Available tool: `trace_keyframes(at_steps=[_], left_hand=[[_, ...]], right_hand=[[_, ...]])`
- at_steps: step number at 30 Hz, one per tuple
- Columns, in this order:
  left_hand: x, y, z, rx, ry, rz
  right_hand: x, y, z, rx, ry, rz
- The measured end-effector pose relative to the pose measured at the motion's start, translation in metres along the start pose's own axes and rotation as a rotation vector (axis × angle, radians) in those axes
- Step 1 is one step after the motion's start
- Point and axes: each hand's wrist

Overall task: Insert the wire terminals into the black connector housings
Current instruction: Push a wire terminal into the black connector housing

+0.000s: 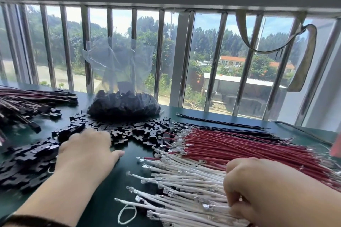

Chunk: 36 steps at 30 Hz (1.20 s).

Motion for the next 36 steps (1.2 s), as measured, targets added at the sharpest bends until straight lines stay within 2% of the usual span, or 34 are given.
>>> trace_keyframes(at_steps=[2, 4, 7, 9, 11, 12, 15, 18, 23, 26, 31, 36], left_hand=[[-0.001, 0.0, -0.001, -0.054, -0.1, 0.084], [0.0, -0.001, -0.005, -0.149, -0.173, 0.085], [0.009, -0.007, -0.009, -0.181, -0.333, -0.009], [0.021, -0.016, -0.011, -0.218, -0.468, -0.11], [0.035, -0.028, -0.015, -0.27, -0.61, -0.164], [0.042, -0.034, -0.02, -0.305, -0.704, -0.141], [0.051, -0.05, -0.036, -0.458, -0.96, 0.037], [0.051, -0.056, -0.044, -0.525, -1.061, 0.111], [0.054, -0.058, -0.047, -0.534, -1.31, 0.184], [0.058, -0.06, -0.047, -0.577, -1.368, 0.231], [0.059, -0.054, -0.045, -0.501, -1.447, 0.267], [0.061, -0.062, -0.046, -0.575, -1.473, 0.387]], right_hand=[[0.001, -0.002, 0.002, 0.004, 0.017, -0.067], [-0.002, 0.002, -0.003, 0.038, 0.023, -0.133], [-0.016, 0.008, 0.0, 0.109, 0.232, -0.448], [-0.024, 0.01, 0.004, 0.125, 0.413, -0.528], [-0.028, 0.013, 0.007, 0.115, 0.547, -0.544], [-0.028, 0.014, 0.006, 0.099, 0.576, -0.56], [-0.026, 0.014, 0.002, 0.079, 0.637, -0.602], [-0.028, 0.013, 0.002, 0.06, 0.597, -0.565], [-0.034, 0.012, 0.002, 0.046, 0.55, -0.585], [-0.036, 0.01, 0.003, 0.048, 0.552, -0.589], [-0.037, 0.01, 0.004, 0.029, 0.582, -0.57], [-0.038, 0.01, 0.002, 0.024, 0.589, -0.546]])
Point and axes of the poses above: each hand's wrist, its own y-axis towards the middle knuckle, its own x-axis out of the back of the hand, z = x × y, and after that the axes turned 10 degrees about y, right-handed
